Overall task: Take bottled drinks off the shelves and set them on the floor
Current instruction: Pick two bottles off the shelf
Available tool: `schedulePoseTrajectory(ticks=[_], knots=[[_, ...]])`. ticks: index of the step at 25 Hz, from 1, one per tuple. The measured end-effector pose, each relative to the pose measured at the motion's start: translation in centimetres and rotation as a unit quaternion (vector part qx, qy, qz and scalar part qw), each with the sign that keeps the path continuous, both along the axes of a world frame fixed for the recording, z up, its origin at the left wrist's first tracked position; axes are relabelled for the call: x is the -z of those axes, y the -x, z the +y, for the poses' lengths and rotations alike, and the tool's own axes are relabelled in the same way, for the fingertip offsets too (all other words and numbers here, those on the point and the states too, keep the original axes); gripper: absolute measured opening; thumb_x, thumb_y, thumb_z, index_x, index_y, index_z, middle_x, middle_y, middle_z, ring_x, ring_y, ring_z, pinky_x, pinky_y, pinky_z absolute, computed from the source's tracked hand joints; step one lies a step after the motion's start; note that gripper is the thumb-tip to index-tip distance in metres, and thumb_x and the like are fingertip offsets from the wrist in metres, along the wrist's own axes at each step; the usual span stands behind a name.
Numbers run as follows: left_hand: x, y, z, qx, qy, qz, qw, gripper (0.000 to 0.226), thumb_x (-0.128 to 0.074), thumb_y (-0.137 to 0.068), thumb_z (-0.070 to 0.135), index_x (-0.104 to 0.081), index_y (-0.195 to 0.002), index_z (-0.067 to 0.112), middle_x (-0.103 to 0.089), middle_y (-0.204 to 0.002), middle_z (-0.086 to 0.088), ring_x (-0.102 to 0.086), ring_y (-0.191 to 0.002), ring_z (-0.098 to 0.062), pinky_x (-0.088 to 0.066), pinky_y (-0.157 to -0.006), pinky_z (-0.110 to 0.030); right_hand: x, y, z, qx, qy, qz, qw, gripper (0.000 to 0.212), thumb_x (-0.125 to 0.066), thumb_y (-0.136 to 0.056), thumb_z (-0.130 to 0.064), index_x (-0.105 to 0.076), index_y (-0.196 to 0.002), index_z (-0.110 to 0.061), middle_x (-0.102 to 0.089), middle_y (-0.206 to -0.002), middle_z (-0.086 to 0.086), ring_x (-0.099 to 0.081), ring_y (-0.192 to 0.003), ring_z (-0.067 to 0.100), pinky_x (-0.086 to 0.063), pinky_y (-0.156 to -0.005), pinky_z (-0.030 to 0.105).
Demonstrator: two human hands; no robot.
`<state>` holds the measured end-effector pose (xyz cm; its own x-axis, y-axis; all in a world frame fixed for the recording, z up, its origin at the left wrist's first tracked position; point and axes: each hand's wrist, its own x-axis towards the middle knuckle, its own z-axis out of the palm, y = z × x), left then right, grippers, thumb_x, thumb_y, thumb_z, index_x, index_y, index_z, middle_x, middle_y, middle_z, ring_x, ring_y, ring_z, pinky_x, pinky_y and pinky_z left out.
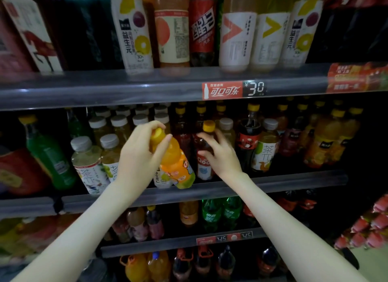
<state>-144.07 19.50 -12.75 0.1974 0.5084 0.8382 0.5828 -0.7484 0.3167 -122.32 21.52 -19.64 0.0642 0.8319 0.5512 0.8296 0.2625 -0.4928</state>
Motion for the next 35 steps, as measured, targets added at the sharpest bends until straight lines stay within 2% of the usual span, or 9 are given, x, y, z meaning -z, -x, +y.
schedulePoseTrajectory(ticks=[5,10,13,17,21,28,30,32,35], knots=[[-3.7,0.6,-1.7,-0.009,0.054,-0.012,0.998,0.02,-0.063,-0.086,0.023,-0.06,-0.104,0.013,-0.055,-0.096,0.009,-0.045,-0.079,0.004,-0.035,-0.07,-0.003,-2.7,0.3,2.2,0.077,0.057,-0.243,0.965,0.058,-0.054,-0.092,-0.042,-0.035,-0.146,-0.034,-0.038,-0.148,0.01,-0.024,-0.137,0.032,-0.012,-0.105,0.048],[-4.8,1.3,-2.0,-0.011,0.109,0.037,0.993,0.022,-0.066,-0.086,0.027,-0.061,-0.103,0.015,-0.056,-0.092,0.012,-0.047,-0.077,0.009,-0.035,-0.069,-0.002,-3.1,-0.6,1.5,0.067,0.113,-0.274,0.953,0.078,-0.058,-0.09,-0.042,-0.011,-0.152,-0.037,-0.024,-0.155,0.014,-0.011,-0.145,0.032,0.007,-0.109,0.051],[-4.2,1.5,-2.2,-0.003,0.13,0.064,0.989,0.033,-0.054,-0.086,0.042,-0.06,-0.107,0.017,-0.06,-0.095,0.008,-0.045,-0.075,0.0,-0.035,-0.069,-0.003,-3.2,0.2,-1.2,0.06,0.077,-0.22,0.971,0.087,-0.065,-0.086,-0.033,-0.009,-0.152,-0.037,-0.026,-0.154,0.016,-0.016,-0.143,0.036,-0.01,-0.112,0.053],[-3.0,0.6,-2.5,0.015,0.141,0.093,0.986,0.033,-0.05,-0.088,0.043,-0.059,-0.106,0.017,-0.059,-0.093,0.007,-0.043,-0.075,0.0,-0.034,-0.068,-0.005,-4.4,1.6,-5.8,-0.022,0.181,-0.036,0.983,0.086,-0.064,-0.087,-0.044,-0.007,-0.15,-0.04,-0.022,-0.154,-0.003,-0.012,-0.139,0.015,-0.014,-0.112,0.038],[-2.2,-1.6,-2.7,0.066,0.175,0.075,0.979,0.032,-0.052,-0.087,0.04,-0.059,-0.109,0.018,-0.059,-0.099,0.007,-0.047,-0.085,0.002,-0.037,-0.072,-0.01,-5.9,3.7,-9.0,-0.21,0.307,0.155,0.915,0.089,-0.079,-0.073,-0.039,-0.02,-0.138,-0.052,-0.04,-0.142,-0.012,-0.038,-0.13,0.003,-0.038,-0.107,0.032],[-1.9,-7.0,-2.4,0.211,0.2,0.127,0.949,0.046,-0.043,-0.091,0.048,-0.057,-0.123,0.018,-0.059,-0.111,0.007,-0.05,-0.1,-0.001,-0.04,-0.081,-0.01,-4.1,0.2,-11.5,-0.013,0.23,0.25,0.94,0.055,-0.081,-0.073,-0.031,-0.045,-0.113,-0.043,-0.058,-0.109,-0.018,-0.056,-0.097,-0.01,-0.048,-0.075,0.012],[-0.8,-8.6,-1.3,0.166,0.17,0.2,0.951,0.049,-0.037,-0.094,0.046,-0.054,-0.128,0.016,-0.06,-0.116,0.002,-0.055,-0.103,-0.011,-0.048,-0.076,-0.021,-3.2,-2.0,-11.8,0.04,0.223,0.278,0.934,0.056,-0.083,-0.072,-0.028,-0.046,-0.112,-0.041,-0.058,-0.106,-0.016,-0.058,-0.096,-0.005,-0.045,-0.074,0.012],[1.0,-10.6,-0.3,0.096,0.126,0.268,0.95,0.043,-0.057,-0.089,0.028,-0.056,-0.126,0.007,-0.062,-0.117,-0.008,-0.061,-0.099,-0.022,-0.054,-0.068,-0.026,-2.5,-4.3,-11.9,0.072,0.221,0.288,0.929,0.058,-0.083,-0.071,-0.026,-0.047,-0.115,-0.036,-0.058,-0.108,-0.013,-0.058,-0.099,0.001,-0.044,-0.078,0.017],[1.9,-14.3,-0.4,0.015,0.171,0.314,0.934,0.075,-0.082,-0.06,0.002,-0.053,-0.129,0.001,-0.056,-0.126,-0.019,-0.062,-0.095,-0.029,-0.053,-0.056,-0.025,-1.8,-7.7,-12.0,0.091,0.22,0.287,0.928,0.064,-0.084,-0.071,-0.026,-0.046,-0.121,-0.034,-0.057,-0.114,-0.01,-0.056,-0.104,0.006,-0.045,-0.084,0.024]])
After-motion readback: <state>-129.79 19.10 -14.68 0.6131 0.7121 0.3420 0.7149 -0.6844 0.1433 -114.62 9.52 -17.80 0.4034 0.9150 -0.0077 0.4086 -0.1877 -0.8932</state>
